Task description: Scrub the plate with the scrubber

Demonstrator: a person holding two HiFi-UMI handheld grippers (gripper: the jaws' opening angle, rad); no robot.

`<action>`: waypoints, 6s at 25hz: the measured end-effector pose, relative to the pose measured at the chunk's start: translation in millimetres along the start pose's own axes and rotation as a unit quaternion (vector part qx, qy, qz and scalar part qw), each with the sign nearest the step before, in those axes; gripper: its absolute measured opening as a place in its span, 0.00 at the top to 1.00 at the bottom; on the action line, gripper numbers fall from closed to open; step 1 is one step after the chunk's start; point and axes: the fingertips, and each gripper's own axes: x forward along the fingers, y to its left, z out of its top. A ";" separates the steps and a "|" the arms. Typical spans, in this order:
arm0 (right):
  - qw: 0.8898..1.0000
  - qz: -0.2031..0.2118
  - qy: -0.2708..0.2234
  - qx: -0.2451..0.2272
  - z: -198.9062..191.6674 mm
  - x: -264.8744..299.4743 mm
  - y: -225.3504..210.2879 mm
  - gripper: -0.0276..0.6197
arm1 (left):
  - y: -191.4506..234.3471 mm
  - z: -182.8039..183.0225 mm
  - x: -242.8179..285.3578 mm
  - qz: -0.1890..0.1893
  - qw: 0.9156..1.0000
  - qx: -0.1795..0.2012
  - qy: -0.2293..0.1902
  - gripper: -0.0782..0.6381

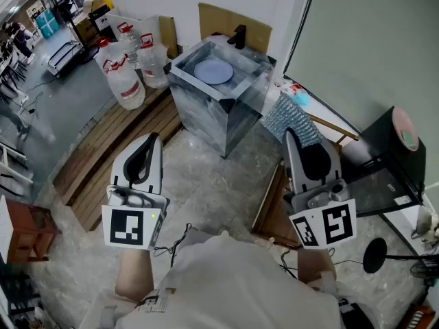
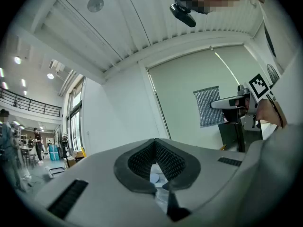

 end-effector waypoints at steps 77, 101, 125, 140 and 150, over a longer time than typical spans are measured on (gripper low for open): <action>0.977 0.021 0.171 0.127 -269.3 539.1 -115.6 0.80 | 249.2 -266.3 477.8 -0.126 0.976 -0.089 0.150 0.87; 0.952 0.080 0.248 0.159 -383.8 622.5 -195.0 0.80 | 222.3 -348.0 589.5 -0.087 0.958 -0.125 0.241 0.87; 0.923 0.137 0.333 0.133 -587.2 678.0 -158.8 0.80 | 173.1 -607.4 689.2 -0.094 0.855 -0.224 0.458 0.60; 0.882 0.168 0.416 0.143 -707.4 647.5 -162.0 0.80 | 145.9 -706.7 712.4 -0.064 0.807 -0.248 0.533 0.60; 0.855 0.197 0.450 0.169 -741.1 636.2 -161.9 0.80 | 145.4 -747.9 718.8 -0.033 0.791 -0.263 0.551 0.60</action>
